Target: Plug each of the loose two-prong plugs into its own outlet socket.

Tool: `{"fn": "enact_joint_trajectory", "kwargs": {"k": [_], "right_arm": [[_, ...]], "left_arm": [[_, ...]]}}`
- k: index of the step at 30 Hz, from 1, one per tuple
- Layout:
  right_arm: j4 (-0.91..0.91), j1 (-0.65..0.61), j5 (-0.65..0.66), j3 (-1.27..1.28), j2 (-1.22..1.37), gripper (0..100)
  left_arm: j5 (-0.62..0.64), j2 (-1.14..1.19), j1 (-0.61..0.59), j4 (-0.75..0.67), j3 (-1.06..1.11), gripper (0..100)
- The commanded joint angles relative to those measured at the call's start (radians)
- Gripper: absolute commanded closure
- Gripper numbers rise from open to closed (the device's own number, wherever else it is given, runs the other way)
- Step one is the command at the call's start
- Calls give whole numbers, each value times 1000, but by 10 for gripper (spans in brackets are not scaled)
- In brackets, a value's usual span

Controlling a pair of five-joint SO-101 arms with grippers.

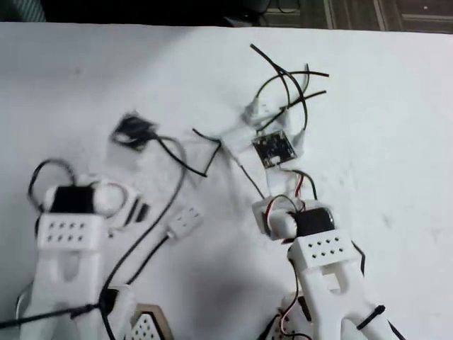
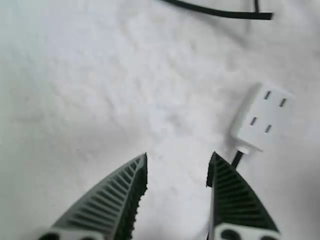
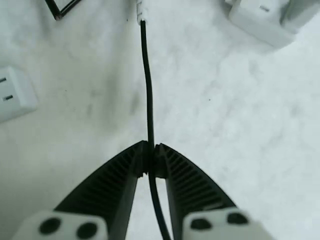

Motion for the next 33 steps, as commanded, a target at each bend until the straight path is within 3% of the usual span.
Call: {"fn": "enact_joint_trajectory", "kwargs": {"k": [1, 8, 12, 15, 23, 28, 33], "right_arm": [[53, -65, 9, -170, 54, 978], [194, -262, 121, -526, 412, 967], [254, -320, 173, -713, 608, 879], [277, -366, 221, -848, 746, 868], [277, -395, 235, -1165, 1112, 861], [283, -403, 249, -1326, 1310, 779], [278, -432, 296, -1432, 1452, 790]], "left_arm": [[-5, -142, -116, -144, 192, 797], [-2, -401, -263, -226, 382, 796], [-2, -472, -266, -227, 430, 793], [-2, -481, -268, -224, 431, 793], [-2, -481, -272, -221, 433, 793], [-2, -483, -272, -219, 437, 793], [-2, -486, -272, -221, 443, 793]]}}
